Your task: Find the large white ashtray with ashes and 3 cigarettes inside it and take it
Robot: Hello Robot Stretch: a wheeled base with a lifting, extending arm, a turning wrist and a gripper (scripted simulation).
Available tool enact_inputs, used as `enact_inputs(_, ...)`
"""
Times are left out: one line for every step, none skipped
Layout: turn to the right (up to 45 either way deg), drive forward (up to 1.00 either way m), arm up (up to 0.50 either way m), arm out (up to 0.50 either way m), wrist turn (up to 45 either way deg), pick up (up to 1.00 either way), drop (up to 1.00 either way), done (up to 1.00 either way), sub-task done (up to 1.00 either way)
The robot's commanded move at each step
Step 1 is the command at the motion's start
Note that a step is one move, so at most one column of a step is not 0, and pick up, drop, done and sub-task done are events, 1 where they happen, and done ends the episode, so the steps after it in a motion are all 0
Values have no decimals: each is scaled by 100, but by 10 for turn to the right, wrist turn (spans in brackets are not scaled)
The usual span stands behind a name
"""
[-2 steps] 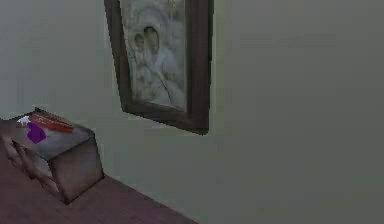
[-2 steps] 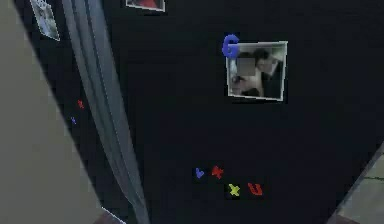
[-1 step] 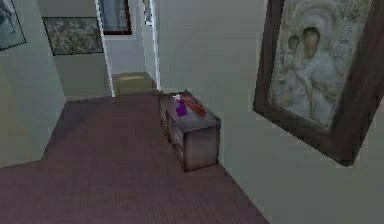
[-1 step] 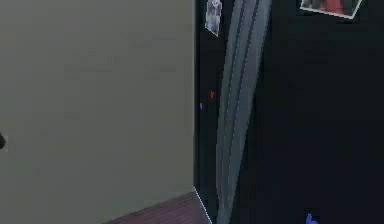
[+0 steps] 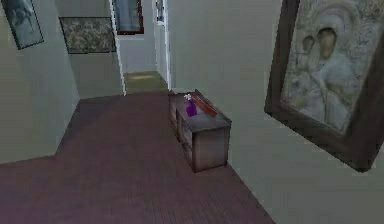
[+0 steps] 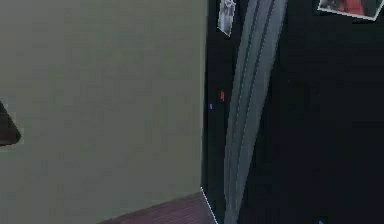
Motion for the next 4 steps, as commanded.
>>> enact_inputs(0,45,0,0,0,0,0,0,0)
enact_inputs(-240,0,0,0,0,0,0,0,0)
enact_inputs(-30,0,0,0,0,0,0,0,0)
enact_inputs(0,100,0,0,0,0,0,0,0)
